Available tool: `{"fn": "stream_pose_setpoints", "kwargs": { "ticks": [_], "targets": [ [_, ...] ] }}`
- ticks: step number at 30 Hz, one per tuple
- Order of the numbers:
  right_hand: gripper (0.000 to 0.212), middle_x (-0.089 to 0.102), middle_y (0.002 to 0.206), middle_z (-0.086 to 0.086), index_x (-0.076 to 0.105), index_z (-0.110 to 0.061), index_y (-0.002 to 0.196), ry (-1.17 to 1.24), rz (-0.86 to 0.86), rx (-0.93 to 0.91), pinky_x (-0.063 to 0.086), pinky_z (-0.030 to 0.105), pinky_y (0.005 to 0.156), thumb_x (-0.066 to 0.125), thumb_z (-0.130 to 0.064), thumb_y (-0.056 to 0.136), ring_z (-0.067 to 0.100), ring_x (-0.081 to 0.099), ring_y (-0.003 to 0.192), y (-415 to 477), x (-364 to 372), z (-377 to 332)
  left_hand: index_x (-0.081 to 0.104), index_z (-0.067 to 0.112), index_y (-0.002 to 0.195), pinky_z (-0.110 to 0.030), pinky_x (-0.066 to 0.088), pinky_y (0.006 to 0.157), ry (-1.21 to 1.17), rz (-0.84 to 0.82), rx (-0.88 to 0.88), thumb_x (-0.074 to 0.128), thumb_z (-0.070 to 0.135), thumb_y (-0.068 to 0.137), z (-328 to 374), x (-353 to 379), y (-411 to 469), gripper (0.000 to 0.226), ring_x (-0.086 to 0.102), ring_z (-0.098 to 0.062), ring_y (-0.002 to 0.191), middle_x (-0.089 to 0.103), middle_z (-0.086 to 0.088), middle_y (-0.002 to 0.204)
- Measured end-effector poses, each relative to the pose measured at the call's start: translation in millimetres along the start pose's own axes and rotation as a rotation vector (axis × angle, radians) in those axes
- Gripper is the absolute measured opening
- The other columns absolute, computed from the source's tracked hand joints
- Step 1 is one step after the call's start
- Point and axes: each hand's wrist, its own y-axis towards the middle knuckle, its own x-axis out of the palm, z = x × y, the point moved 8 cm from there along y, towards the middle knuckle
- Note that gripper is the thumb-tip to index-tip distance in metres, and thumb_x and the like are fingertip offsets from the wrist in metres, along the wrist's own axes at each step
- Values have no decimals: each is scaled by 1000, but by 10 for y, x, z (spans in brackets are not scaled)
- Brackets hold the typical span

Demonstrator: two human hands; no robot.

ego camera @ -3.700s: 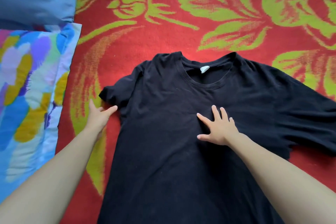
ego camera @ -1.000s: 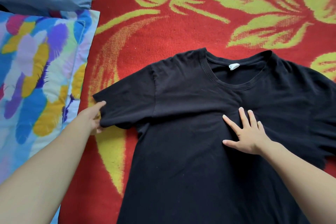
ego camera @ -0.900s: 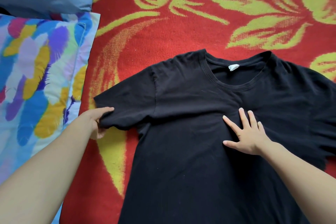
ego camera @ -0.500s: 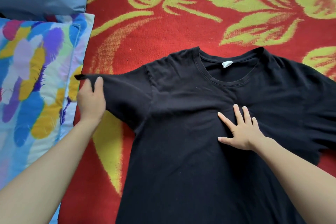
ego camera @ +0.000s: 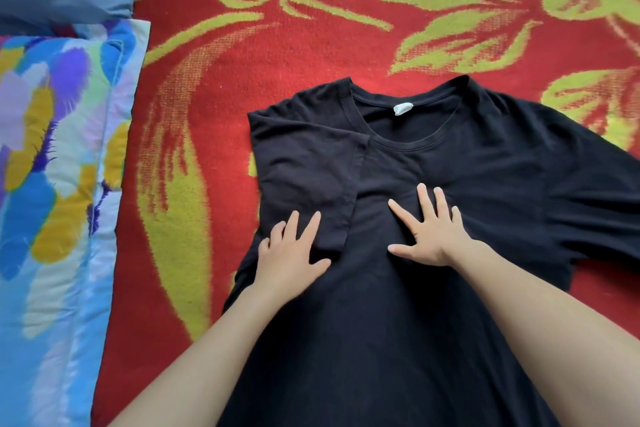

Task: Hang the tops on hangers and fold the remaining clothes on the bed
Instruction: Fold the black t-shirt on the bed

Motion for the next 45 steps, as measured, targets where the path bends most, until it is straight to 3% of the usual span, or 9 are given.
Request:
{"fn": "stream_pose_setpoints", "kwargs": {
  "ticks": [6,12,18,23,29,34,37,43,45],
  "targets": [
    [83,-36,149,9,-15,-44,144,39,-11,-12,-2,53,114,37,-71,85,35,-30,138,2,16,35,69,20,111,-35,50,47,245,122,84,93,29,30,-66,300,-158,85,65,-32,82,63,-19,115],
    [65,-12,158,5,17,-39,147,370,102,-78,1,46,117,43,-58,90,25,-17,144,-126,-162,69,70,13,110,-52,54,66,297,88,160,93,35,25,260,574,-324,91,66,-37,96,65,-15,117],
    [46,44,138,24,56,0,124,765,1086,453,27,47,105,53,-21,83,42,33,132,-1022,-121,1208,69,7,112,-54,53,64,244,108,159,94,28,28,597,608,-339,89,66,-42,94,65,-26,109],
    [59,41,139,21,38,-1,135,1466,1027,1135,28,36,100,59,-30,88,32,41,125,-1418,820,2388,67,7,114,-50,55,65,241,75,200,93,28,33,880,687,-338,87,66,-38,97,64,-22,114],
    [30,51,76,5,44,-10,77,2144,866,1079,37,23,50,65,-30,86,12,45,58,-1270,1061,2635,-2,28,150,-31,30,107,195,-38,161,37,39,96,1105,792,-403,68,-2,-23,145,-11,-5,158],
    [10,55,93,6,55,-4,95,2198,867,1012,48,28,70,61,-9,88,15,51,69,-1280,959,2664,-1,33,150,-31,33,103,157,-155,131,40,36,94,1086,807,-345,70,-7,-19,145,-14,0,158],
    [23,41,67,-4,40,-15,66,1911,1111,990,37,25,59,52,-9,85,15,37,61,-1484,603,2738,1,34,150,-32,32,104,89,-208,109,43,34,93,1071,791,-330,71,-9,-16,145,-14,4,157],
    [10,63,85,7,63,-3,86,1007,1292,298,38,30,78,61,-12,83,24,56,82,-1612,-637,1839,-1,33,150,-35,32,105,67,-261,70,45,36,91,1087,827,-337,74,-13,-18,145,-19,3,156],
    [16,67,95,13,65,-3,88,722,1076,-66,45,41,85,64,-14,77,29,63,92,-1360,-768,1252,-3,32,150,-36,33,105,69,-279,57,45,36,91,1097,850,-349,76,-14,-19,144,-21,2,156]
  ]
}}
